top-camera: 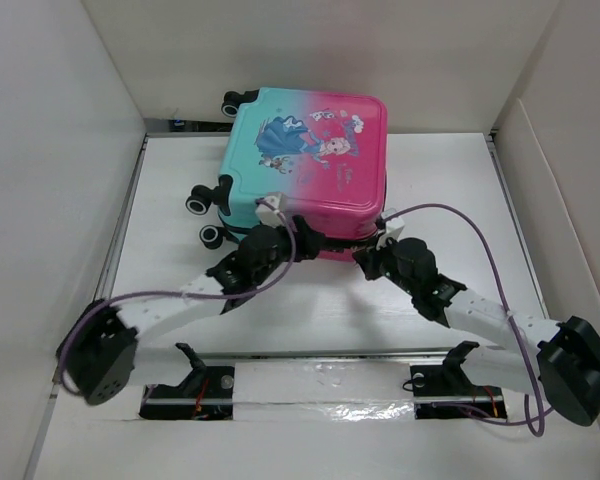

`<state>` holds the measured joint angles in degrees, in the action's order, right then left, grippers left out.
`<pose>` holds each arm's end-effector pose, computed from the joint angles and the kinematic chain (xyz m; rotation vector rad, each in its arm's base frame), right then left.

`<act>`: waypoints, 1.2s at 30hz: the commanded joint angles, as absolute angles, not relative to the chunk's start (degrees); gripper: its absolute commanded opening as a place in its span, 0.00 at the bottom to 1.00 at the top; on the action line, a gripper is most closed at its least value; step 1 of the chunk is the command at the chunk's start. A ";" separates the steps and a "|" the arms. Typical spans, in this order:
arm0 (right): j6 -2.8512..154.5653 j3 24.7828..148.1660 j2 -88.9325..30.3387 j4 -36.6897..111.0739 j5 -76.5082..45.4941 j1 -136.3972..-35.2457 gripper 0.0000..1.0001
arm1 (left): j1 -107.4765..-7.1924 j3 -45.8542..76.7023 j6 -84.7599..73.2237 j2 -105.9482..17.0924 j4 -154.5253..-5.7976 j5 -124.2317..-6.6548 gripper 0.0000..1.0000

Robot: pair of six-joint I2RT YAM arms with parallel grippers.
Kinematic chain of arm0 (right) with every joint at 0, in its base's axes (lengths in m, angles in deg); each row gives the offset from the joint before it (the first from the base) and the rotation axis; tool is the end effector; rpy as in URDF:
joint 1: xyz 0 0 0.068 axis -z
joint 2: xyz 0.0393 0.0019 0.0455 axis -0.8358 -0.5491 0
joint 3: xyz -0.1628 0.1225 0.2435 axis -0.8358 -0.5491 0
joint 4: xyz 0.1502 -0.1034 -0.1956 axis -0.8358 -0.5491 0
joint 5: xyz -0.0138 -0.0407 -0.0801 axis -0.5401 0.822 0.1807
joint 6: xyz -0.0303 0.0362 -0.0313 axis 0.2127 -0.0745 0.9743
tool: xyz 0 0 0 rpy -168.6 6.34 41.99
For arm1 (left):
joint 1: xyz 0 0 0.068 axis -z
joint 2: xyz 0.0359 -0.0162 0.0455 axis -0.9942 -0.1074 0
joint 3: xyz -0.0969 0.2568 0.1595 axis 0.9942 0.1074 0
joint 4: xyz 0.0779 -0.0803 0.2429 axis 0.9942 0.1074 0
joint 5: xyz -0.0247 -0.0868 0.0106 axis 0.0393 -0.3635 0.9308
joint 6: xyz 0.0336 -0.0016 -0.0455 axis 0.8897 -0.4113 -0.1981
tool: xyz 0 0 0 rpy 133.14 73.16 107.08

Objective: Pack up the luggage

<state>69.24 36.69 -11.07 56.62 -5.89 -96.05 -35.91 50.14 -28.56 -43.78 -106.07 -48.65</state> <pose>0.1736 0.1405 0.2505 -0.4099 1.8880 0.5920 0.1964 -0.2086 0.2896 0.1001 1.8201 -0.9150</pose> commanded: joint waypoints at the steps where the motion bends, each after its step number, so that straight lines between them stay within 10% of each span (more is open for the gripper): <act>1: 68.08 37.30 -10.18 62.92 -14.28 -95.63 0.00 | -38.04 51.90 -29.70 -28.93 -97.51 -46.73 0.55; 8: 68.17 38.17 -12.73 64.51 -16.57 -94.58 0.00 | -61.53 51.75 -32.15 -11.48 -85.62 -45.38 0.64; 18: 68.70 38.26 -12.38 63.10 -18.59 -94.58 0.00 | -86.98 45.76 -40.24 -25.44 -94.48 -64.90 0.74; 36: 69.40 37.91 -12.64 62.93 -19.47 -95.10 0.00 | -87.61 36.00 -43.49 -44.43 -99.68 -68.26 0.78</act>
